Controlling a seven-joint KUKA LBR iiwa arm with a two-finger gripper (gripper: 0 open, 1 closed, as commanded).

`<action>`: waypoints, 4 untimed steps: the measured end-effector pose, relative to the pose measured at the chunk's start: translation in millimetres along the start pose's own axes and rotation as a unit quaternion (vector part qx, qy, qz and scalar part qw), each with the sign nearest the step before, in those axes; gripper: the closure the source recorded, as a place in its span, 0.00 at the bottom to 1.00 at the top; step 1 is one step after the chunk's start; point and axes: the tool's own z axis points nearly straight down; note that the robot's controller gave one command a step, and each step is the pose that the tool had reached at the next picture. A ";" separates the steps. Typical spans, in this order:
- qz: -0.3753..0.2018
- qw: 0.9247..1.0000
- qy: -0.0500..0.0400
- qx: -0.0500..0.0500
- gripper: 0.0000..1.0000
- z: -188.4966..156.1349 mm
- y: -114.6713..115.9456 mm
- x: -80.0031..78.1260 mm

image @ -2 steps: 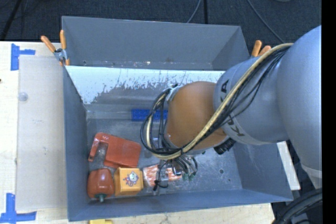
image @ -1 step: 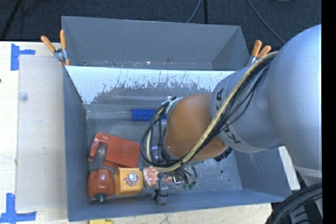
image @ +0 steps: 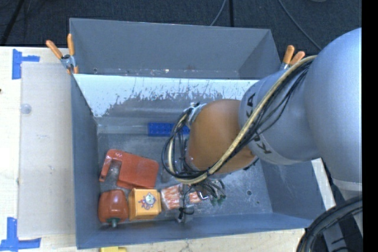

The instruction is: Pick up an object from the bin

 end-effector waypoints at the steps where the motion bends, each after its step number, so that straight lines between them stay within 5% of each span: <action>1: -0.004 1.000 0.000 0.000 1.00 10.6 -4.0 -4.3; 2: -0.004 1.000 0.000 0.000 1.00 10.6 -4.0 -4.3; 3: 0.003 1.000 0.000 -0.001 1.00 -90.8 4.6 7.8; 4: 0.003 1.000 0.000 -0.001 1.00 -90.8 4.6 7.8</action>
Offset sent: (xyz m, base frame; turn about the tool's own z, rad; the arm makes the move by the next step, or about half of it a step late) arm 0.0000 0.0000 0.0000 0.0000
